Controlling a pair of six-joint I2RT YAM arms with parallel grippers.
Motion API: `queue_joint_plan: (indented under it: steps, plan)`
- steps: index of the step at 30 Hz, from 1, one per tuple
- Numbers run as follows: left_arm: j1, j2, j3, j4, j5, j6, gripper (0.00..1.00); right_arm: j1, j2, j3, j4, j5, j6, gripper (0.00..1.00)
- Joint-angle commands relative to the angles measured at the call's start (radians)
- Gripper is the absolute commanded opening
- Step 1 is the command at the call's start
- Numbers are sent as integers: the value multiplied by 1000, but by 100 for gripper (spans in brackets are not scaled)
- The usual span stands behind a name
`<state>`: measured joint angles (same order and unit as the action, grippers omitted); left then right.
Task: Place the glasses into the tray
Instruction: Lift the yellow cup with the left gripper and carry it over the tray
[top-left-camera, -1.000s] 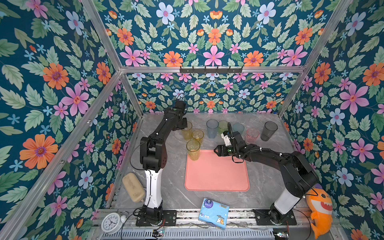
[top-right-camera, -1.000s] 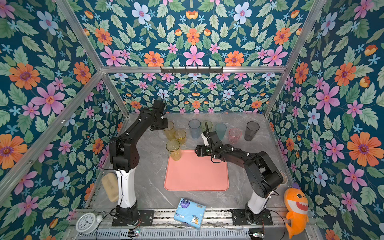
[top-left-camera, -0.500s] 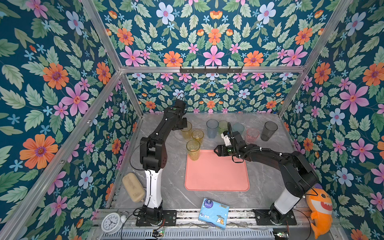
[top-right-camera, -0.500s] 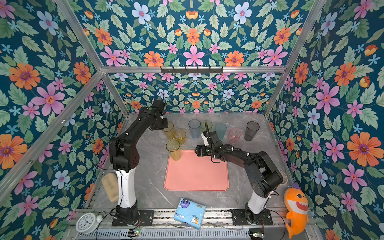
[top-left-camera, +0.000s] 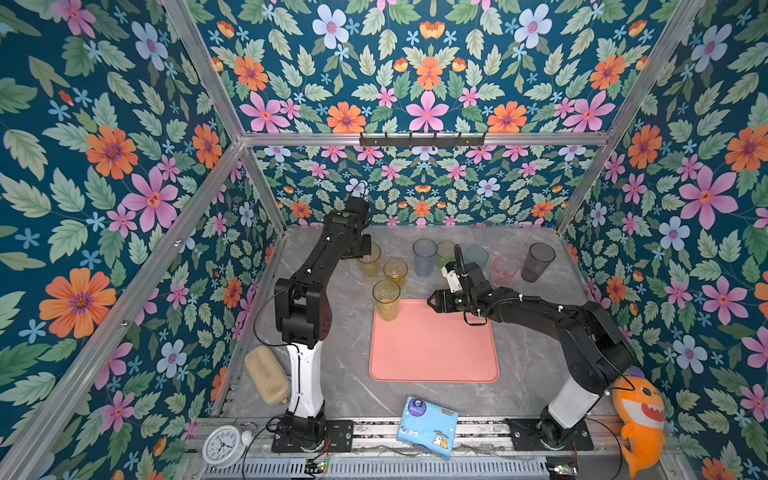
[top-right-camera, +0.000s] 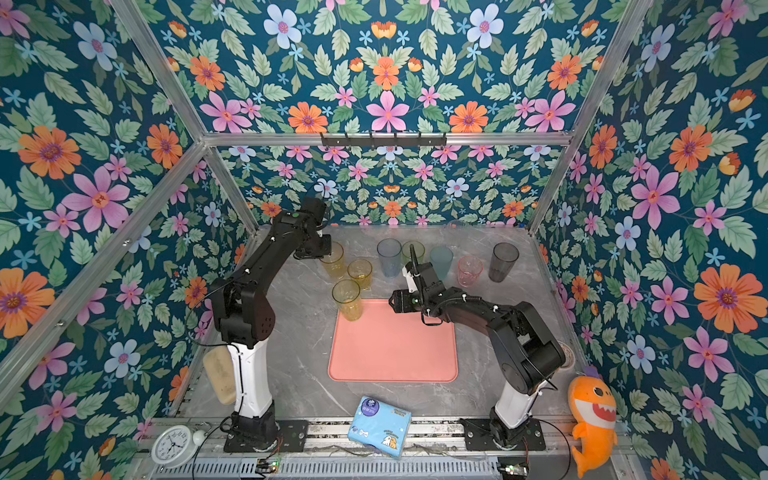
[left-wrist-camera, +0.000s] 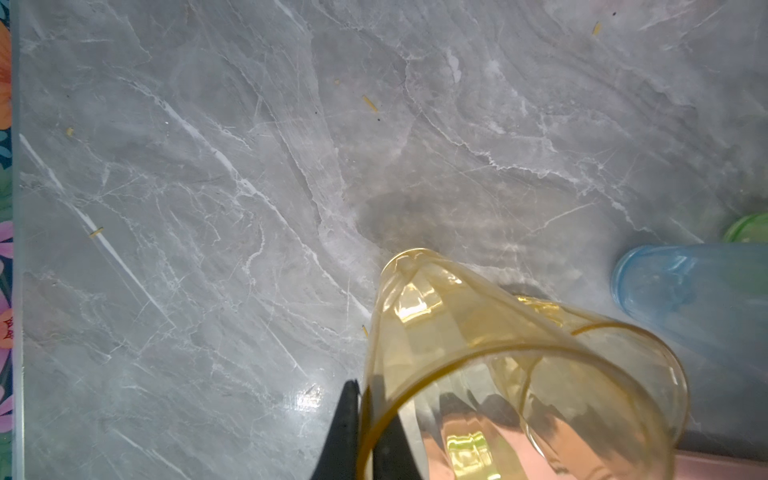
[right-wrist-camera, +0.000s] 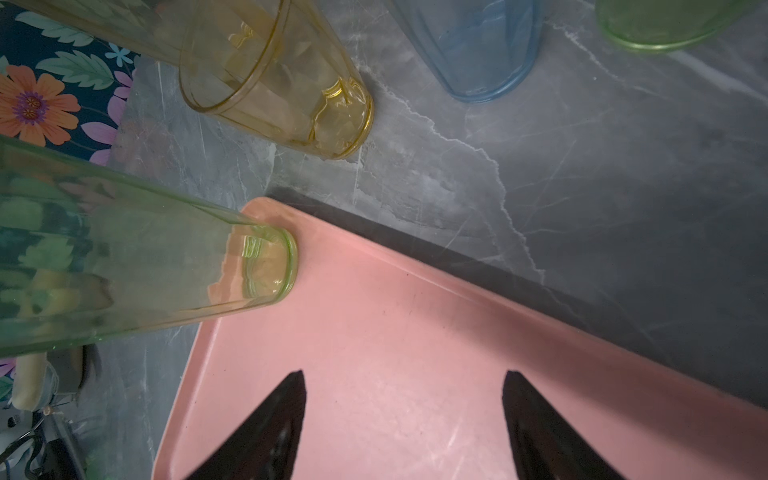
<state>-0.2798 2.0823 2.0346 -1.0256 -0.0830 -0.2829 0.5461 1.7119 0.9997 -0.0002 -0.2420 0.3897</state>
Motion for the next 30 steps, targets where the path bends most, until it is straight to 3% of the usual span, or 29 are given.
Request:
queue_joint_plan:
  steps: [1,30]
  plan:
    - [2,-38,-9,-23,-24,11,0,0,0,7,-6,3,4,76]
    - [3,-478,-329,-136,-11,-11,0,0,-8,8,-29,7,-2,76]
